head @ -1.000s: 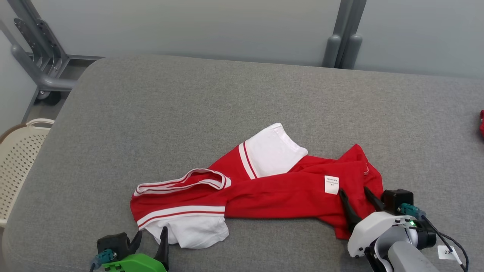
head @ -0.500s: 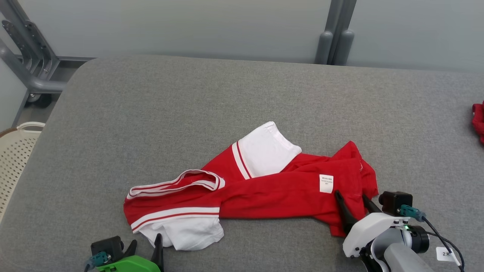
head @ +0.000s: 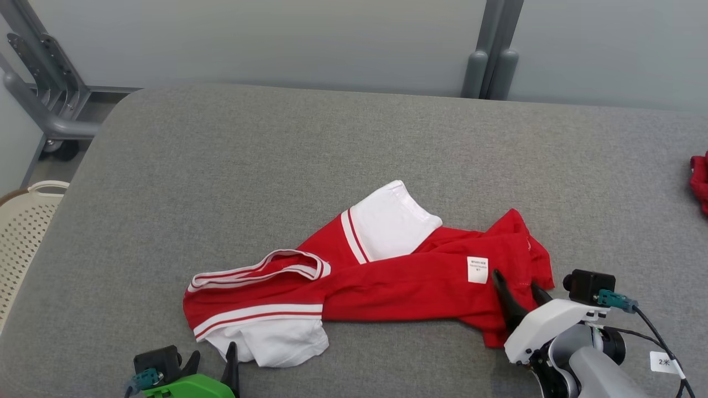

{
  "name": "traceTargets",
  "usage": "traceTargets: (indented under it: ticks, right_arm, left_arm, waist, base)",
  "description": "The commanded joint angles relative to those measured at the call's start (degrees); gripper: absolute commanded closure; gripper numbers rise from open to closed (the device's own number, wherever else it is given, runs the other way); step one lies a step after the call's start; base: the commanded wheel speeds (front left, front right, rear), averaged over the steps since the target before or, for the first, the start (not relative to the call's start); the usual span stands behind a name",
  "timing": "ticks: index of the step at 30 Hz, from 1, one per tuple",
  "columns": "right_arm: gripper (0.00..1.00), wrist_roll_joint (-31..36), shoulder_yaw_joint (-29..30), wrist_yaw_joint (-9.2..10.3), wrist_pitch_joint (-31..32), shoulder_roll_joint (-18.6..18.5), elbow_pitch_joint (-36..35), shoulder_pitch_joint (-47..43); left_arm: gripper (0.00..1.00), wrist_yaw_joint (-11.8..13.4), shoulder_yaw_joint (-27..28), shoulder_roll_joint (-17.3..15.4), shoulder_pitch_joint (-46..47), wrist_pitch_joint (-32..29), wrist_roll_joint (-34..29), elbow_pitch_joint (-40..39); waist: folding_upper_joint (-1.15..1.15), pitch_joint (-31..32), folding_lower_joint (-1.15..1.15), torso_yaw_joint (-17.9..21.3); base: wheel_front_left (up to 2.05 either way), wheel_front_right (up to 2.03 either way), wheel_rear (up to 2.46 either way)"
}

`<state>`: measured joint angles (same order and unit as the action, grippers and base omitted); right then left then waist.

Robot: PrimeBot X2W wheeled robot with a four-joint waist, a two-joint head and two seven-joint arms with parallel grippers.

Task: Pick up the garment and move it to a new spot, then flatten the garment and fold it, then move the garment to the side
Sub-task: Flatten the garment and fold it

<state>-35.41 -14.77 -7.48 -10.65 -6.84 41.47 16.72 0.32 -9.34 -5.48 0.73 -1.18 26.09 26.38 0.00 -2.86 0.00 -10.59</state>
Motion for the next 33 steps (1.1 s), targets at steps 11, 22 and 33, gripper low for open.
traceTargets:
  ticks: [11,22,33]
  right_arm:
    - [0.4,-3.81,-3.55,-0.02,1.13,-4.44,-5.44,-2.9]
    - [0.76,-4.27,-4.22,-0.02,2.53,-5.11,-7.88,-3.38]
    - [1.0,-5.03,-4.23,-0.02,2.18,-5.75,-10.21,-2.32]
  left_arm:
    - [0.0,0.96,-0.09,-1.34,-1.34,0.63,0.51,-0.09]
    - [0.0,1.3,-0.65,-1.39,-1.12,1.01,0.65,-0.37]
    - [0.0,0.62,0.07,-0.47,0.12,-1.89,4.26,0.13]
  waist:
    - [0.0,1.3,0.0,0.76]
    - [0.0,1.01,0.0,1.14]
    - [0.0,-0.03,0.0,0.86]
  base:
    - [0.0,0.0,0.0]
    - [0.0,0.0,0.0]
    - [0.0,0.0,0.0]
